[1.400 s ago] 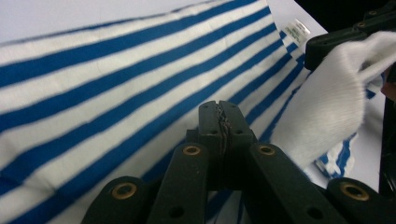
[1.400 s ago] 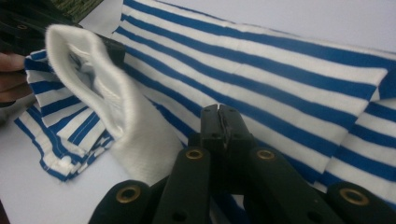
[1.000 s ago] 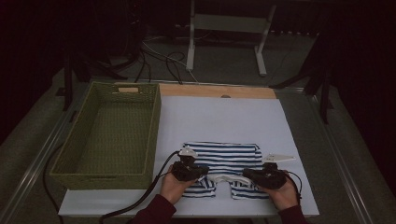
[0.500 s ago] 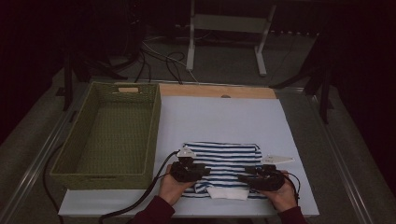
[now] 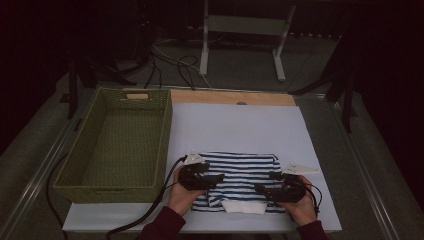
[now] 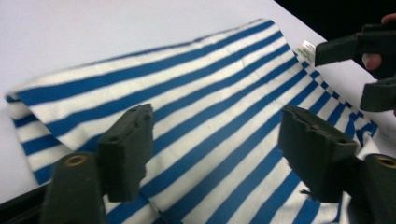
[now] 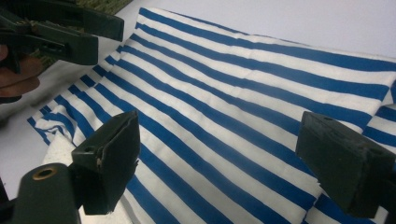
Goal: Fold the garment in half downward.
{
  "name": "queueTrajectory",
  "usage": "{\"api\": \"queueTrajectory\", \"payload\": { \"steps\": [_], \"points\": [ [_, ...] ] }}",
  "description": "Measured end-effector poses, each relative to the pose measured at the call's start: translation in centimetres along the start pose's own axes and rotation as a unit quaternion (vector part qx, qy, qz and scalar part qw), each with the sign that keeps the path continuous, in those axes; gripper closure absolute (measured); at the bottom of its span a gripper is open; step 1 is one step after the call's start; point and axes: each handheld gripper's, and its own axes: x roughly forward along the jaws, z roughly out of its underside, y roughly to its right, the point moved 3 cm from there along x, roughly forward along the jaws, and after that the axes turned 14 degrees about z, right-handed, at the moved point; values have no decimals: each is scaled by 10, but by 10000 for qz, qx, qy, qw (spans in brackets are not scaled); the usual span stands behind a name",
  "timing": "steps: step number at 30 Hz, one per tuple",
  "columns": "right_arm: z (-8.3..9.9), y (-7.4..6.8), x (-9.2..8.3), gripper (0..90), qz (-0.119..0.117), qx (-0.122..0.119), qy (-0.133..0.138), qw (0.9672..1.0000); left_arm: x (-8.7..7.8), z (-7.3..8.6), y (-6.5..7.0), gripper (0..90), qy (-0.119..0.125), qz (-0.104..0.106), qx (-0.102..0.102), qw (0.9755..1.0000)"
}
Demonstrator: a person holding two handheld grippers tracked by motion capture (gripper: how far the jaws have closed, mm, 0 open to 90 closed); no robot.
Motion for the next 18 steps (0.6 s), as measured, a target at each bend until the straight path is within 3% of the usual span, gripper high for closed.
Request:
{"api": "queueTrajectory", "payload": {
  "steps": [5,18],
  "points": [
    [-1,-1,-1,104,-14,-27,24,10000,-2,-8,0,185,73,-114,99,9999],
    [-5,-3,-3,89,40,26,223,9997,-11,-22,-9,68,261,-379,75,9989]
  ]
}}
